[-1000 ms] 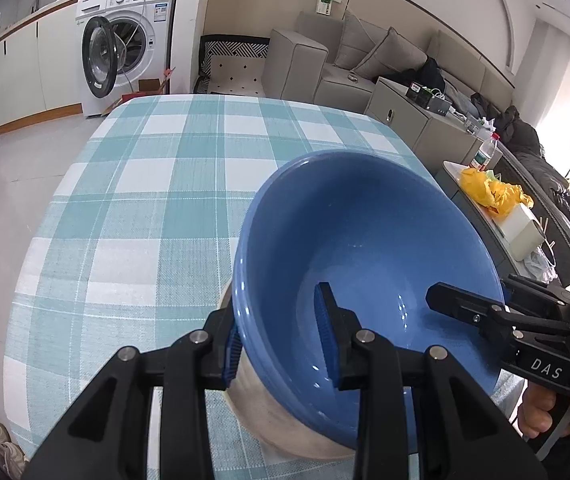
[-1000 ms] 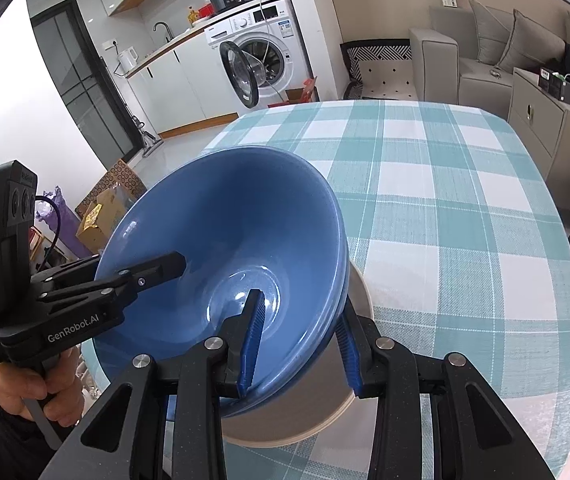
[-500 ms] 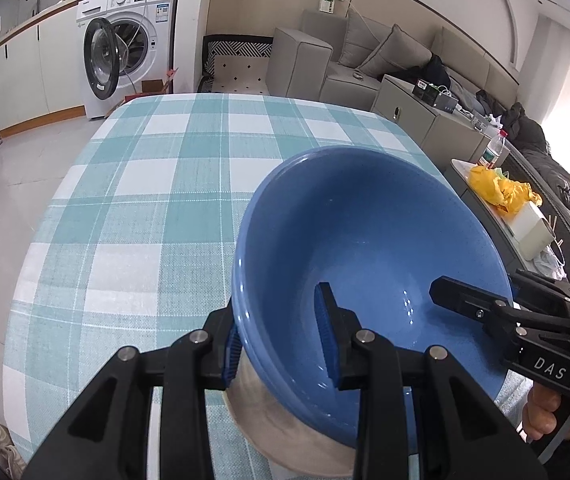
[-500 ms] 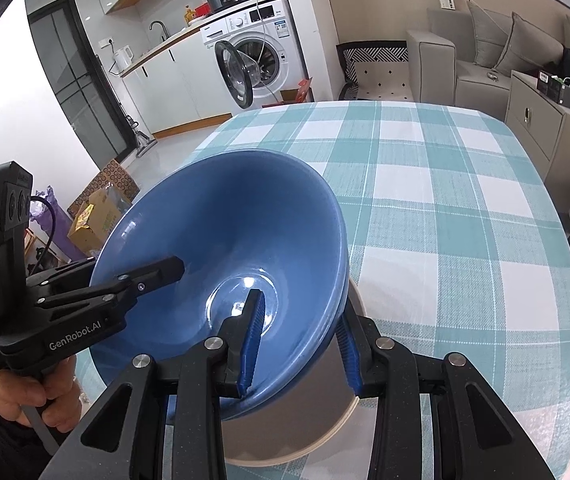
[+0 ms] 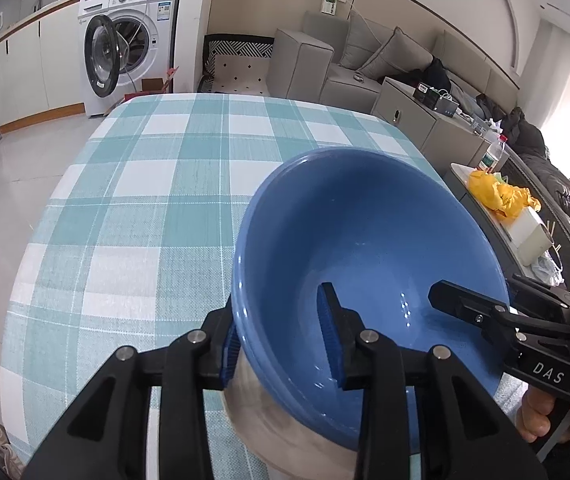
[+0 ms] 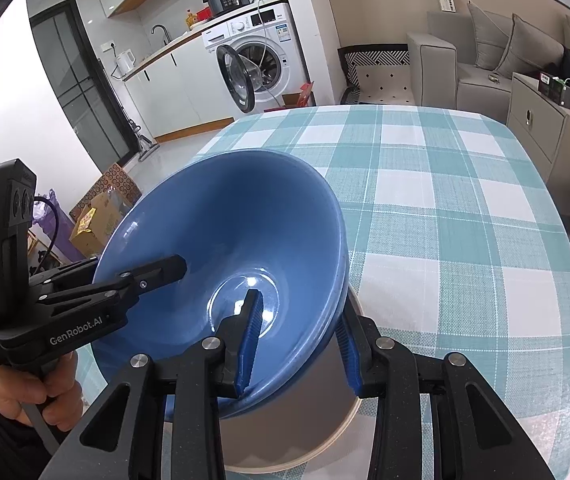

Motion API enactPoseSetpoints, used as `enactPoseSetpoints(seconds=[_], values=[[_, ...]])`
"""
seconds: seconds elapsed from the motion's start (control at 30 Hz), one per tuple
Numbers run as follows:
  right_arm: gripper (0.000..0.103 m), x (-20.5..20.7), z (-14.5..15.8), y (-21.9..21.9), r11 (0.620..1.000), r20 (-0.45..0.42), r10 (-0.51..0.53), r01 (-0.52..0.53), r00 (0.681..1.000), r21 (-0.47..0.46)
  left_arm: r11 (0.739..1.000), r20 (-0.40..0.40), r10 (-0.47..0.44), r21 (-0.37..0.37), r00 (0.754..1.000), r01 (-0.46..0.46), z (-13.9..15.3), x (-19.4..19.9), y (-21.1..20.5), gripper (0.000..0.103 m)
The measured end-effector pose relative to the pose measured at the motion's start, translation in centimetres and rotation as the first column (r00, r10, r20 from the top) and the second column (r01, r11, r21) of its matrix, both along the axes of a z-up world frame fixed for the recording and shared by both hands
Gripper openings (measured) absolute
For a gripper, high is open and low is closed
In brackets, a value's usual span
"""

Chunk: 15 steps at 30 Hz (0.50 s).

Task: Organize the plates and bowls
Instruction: 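Open both grippers and pull them back from the stack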

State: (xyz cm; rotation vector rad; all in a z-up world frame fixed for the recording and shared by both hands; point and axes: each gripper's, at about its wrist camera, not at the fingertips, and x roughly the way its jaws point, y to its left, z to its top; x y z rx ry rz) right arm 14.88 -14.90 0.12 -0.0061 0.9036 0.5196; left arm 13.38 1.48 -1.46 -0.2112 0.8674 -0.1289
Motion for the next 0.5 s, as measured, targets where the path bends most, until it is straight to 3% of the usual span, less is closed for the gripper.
enactPoseSetpoints(seconds=[0.13, 0.3, 0.33, 0.5], values=[[0.047, -0.4, 0.5, -0.4, 1.0, 0.019, 0.01, -0.011, 1.0, 0.018, 1.0, 0.029, 0.004, 0.017, 1.0, -0.004, 0.8, -0.8, 0.2, 0.048], [0.089, -1.5, 2.1, -1.4, 0.998, 0.087, 0.024, -0.029, 0.996, 0.049, 0.999, 0.105, -0.009, 0.041, 0.994, 0.004, 2.6, -2.5, 0.9, 0.066], [0.09, -1.7, 2.5, -1.7, 0.998, 0.101, 0.029, -0.036, 0.994, 0.061, 0.999, 0.12, -0.012, 0.05, 0.993, 0.006, 2.9, -2.9, 1.0, 0.08], [0.102, -3.5, 4.1, -3.0, 0.995, 0.185, 0.051, -0.065, 0.981, 0.07, 0.995, 0.226, -0.028, 0.1, 0.974, 0.005, 4.5, -5.2, 1.2, 0.103]])
